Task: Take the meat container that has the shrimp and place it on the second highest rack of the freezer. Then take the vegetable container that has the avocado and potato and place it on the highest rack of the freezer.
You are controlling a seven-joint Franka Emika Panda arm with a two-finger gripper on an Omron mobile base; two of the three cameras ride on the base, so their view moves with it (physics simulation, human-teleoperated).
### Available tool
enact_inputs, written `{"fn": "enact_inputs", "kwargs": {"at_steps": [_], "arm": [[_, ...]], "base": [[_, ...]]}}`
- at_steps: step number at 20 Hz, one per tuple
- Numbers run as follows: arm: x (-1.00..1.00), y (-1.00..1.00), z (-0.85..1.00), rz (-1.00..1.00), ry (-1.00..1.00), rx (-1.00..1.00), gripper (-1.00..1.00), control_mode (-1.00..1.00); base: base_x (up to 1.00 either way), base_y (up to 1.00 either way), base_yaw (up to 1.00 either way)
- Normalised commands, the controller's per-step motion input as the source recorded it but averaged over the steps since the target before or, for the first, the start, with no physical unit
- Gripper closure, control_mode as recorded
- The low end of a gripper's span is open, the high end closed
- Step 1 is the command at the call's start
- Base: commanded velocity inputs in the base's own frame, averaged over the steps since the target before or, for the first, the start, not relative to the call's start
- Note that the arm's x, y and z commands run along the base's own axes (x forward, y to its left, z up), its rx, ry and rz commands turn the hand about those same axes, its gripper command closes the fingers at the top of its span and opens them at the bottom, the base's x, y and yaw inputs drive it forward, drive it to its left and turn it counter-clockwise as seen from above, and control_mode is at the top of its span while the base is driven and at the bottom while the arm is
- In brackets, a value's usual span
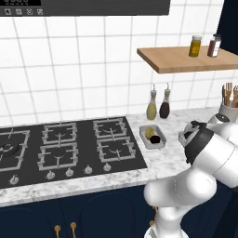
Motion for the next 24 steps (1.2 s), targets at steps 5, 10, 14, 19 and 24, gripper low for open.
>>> {"fn": "enact_inputs", "kwargs": {"at_steps": [5,10,14,19,24], "arm": [[0.16,-0.08,-0.12,-0.03,0.02,0.04,-1.00,-1.00],[0.00,-0.03,-0.31,0.00,0.03,0.01,-1.00,-1.00],[0.00,0.00,-0.36,0.00,0.07,0.00,1.00,-1.00],[0.00,0.00,-0.18,0.00,0.02,0.01,1.00,-1.00],[-0.06,0.00,-0.02,0.00,0.00,0.01,1.00,-1.00]], "base": [[0.00,0.00,0.00],[0.00,0.00,0.00],[0.00,0.00,0.00],[0.00,0.00,0.00],[0.00,0.00,0.00]]}}
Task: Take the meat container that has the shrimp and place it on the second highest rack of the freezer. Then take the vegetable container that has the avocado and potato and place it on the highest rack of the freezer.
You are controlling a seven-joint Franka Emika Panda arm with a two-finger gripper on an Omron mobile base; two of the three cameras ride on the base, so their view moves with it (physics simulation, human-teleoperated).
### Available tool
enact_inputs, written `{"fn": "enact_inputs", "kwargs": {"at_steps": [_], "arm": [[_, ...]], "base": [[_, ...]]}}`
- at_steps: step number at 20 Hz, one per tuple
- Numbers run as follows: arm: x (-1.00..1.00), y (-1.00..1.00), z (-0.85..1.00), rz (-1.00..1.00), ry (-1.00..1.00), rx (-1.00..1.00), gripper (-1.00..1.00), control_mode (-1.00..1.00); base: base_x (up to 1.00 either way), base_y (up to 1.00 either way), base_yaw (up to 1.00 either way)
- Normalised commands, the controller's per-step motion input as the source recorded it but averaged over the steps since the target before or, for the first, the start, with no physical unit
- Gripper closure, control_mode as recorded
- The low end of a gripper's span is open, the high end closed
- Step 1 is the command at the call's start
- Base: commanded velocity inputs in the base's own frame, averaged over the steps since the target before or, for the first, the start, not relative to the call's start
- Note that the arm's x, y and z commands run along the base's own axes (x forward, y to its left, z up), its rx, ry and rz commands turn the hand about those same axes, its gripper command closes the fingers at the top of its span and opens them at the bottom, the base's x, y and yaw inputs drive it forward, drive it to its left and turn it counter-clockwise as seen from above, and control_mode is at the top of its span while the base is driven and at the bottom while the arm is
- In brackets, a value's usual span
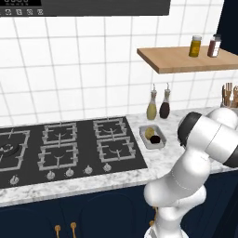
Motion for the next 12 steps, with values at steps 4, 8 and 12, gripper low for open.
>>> {"fn": "enact_inputs", "kwargs": {"at_steps": [4,8,12], "arm": [[-0.22,0.01,0.19,0.00,-0.07,0.00,1.00,-1.00],[-0.36,0.08,0.78,0.00,-0.13,0.00,1.00,-1.00],[-0.38,0.24,0.84,0.00,-0.05,0.00,1.00,-1.00]], "base": [[0.00,0.00,0.00],[0.00,0.00,0.00],[0.00,0.00,0.00]]}}
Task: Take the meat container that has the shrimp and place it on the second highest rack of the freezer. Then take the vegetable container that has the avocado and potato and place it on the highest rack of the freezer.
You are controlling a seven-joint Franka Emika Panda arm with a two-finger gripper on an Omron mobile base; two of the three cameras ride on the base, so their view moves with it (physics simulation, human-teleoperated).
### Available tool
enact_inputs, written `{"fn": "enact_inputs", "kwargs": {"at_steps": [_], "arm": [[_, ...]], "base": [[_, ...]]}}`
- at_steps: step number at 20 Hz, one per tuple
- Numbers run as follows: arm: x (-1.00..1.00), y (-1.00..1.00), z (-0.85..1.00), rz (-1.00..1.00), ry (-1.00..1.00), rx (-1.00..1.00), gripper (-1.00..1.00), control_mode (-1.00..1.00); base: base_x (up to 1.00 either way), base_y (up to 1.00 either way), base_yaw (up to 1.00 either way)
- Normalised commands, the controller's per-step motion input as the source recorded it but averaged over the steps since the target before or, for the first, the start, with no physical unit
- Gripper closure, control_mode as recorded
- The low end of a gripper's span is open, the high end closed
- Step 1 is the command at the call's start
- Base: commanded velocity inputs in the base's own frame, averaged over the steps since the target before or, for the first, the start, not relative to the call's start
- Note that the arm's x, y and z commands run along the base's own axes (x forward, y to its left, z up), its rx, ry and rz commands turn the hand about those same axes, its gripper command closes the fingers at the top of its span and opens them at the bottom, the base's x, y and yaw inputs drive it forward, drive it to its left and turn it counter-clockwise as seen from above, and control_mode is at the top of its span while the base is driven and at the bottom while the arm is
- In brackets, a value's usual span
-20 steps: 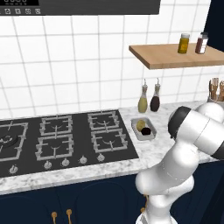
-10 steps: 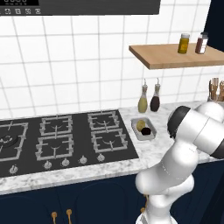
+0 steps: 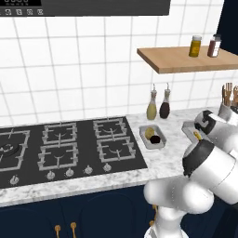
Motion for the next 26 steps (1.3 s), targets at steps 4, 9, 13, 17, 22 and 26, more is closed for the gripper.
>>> {"fn": "enact_inputs", "kwargs": {"at_steps": [4,9,13,17,22,26], "arm": [[-0.31,0.53,0.83,-0.02,0.00,-0.02,1.00,-1.00],[-0.19,0.90,0.56,-0.03,0.00,-0.02,1.00,-1.00],[-0.36,0.98,0.33,0.00,0.00,0.00,1.00,-1.00],[-0.44,1.00,0.30,-0.03,0.00,0.00,1.00,-1.00],[-0.24,0.88,0.54,-0.08,-0.02,0.00,1.00,-1.00],[-0.11,0.68,0.30,-0.09,0.00,-0.01,1.00,-1.00]], "base": [[0.00,0.00,0.00],[0.00,0.00,0.00],[0.00,0.00,0.00],[0.00,0.00,0.00],[0.00,0.00,0.00],[0.00,0.00,0.00]]}}
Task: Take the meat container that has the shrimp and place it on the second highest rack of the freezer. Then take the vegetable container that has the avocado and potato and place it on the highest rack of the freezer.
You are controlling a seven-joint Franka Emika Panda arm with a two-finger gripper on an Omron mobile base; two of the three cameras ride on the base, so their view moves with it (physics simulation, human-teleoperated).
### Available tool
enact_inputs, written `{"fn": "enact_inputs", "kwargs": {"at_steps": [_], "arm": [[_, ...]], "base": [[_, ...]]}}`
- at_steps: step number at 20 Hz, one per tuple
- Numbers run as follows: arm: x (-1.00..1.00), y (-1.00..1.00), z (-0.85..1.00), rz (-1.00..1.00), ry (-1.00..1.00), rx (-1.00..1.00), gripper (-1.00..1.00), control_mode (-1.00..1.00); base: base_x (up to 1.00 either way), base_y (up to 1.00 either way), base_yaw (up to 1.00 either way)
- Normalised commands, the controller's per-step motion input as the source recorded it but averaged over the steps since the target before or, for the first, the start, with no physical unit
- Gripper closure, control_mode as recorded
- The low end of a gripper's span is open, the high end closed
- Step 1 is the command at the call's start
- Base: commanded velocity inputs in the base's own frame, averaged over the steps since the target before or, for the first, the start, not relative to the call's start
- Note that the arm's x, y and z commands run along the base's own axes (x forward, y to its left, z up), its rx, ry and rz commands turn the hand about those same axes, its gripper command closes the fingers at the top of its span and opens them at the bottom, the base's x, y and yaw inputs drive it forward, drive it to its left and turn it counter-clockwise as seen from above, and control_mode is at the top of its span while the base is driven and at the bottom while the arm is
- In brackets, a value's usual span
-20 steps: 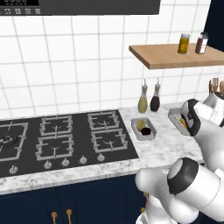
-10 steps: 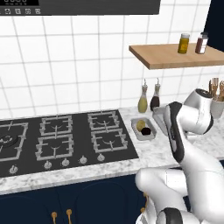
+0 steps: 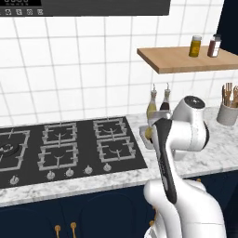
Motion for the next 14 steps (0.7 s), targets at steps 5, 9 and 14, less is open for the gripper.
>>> {"fn": "enact_inputs", "kwargs": {"at_steps": [5,9,14], "arm": [[0.00,0.24,-0.03,0.00,0.04,-0.02,1.00,-1.00],[-0.11,0.14,0.00,0.00,0.00,0.00,1.00,1.00],[0.00,0.00,0.00,0.00,0.00,0.00,1.00,1.00]], "base": [[0.00,0.00,0.00],[-0.15,0.11,-0.01],[-0.48,0.92,-0.14]]}}
